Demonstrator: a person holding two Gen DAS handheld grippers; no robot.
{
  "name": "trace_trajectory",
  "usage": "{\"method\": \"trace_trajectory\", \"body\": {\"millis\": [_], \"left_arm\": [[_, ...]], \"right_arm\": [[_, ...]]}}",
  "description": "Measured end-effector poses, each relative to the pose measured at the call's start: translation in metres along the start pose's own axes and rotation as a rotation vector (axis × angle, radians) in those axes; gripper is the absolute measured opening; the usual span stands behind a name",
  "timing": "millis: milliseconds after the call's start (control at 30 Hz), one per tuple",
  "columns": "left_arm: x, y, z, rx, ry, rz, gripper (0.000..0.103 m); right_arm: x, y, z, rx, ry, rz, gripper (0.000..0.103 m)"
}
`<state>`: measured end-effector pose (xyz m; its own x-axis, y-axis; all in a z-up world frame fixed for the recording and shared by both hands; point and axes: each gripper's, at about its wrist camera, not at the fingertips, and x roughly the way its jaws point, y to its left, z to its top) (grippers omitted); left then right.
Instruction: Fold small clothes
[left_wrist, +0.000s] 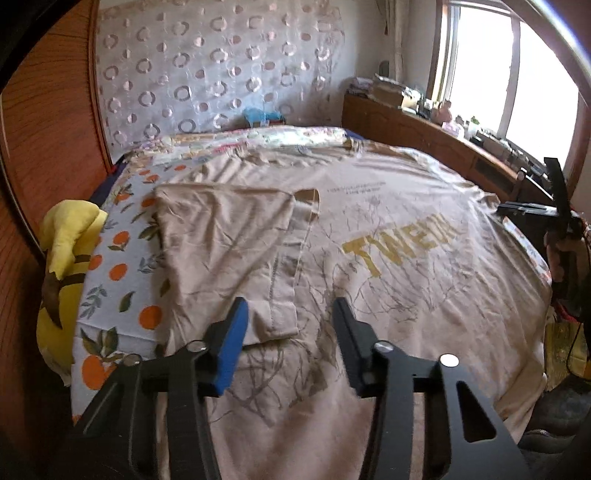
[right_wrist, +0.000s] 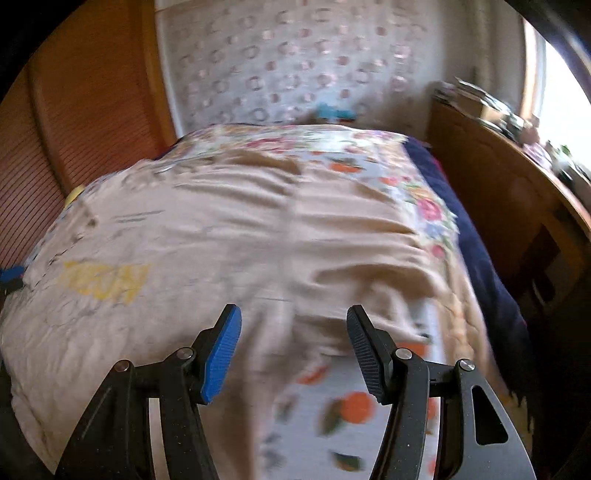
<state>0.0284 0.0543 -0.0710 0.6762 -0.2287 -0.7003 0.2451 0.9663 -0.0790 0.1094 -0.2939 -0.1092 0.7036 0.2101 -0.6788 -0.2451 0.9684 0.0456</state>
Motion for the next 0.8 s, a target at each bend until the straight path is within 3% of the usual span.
{"method": "trace_trajectory", "body": {"millis": [233, 400, 667, 767, 800], "left_arm": [[0.020, 0.000, -0.002, 0.011, 0.078, 0.029, 0.029], [0.020, 0.004, 0.000, 0.009, 0.078, 0.050, 0.009], [-0.007, -0.006, 0.012, 0.011, 0.011, 0.034, 0.009], [-0.012, -0.010, 0.016, 0.024, -0.013, 0.055, 0.019], [-0.013, -0.010, 0.017, 0.027, -0.019, 0.054, 0.026]], "right_arm": [[-0.006, -0.017, -0.004, 0.051, -0.003, -0.035, 0.061], [-0.008, -0.018, -0.003, 0.065, -0.009, -0.040, 0.061], [-0.019, -0.034, 0.001, 0.085, -0.014, -0.039, 0.061], [-0.022, -0.041, 0.001, 0.090, -0.022, -0.043, 0.061], [-0.023, -0.043, 0.001, 0.093, -0.023, -0.044, 0.061]]}}
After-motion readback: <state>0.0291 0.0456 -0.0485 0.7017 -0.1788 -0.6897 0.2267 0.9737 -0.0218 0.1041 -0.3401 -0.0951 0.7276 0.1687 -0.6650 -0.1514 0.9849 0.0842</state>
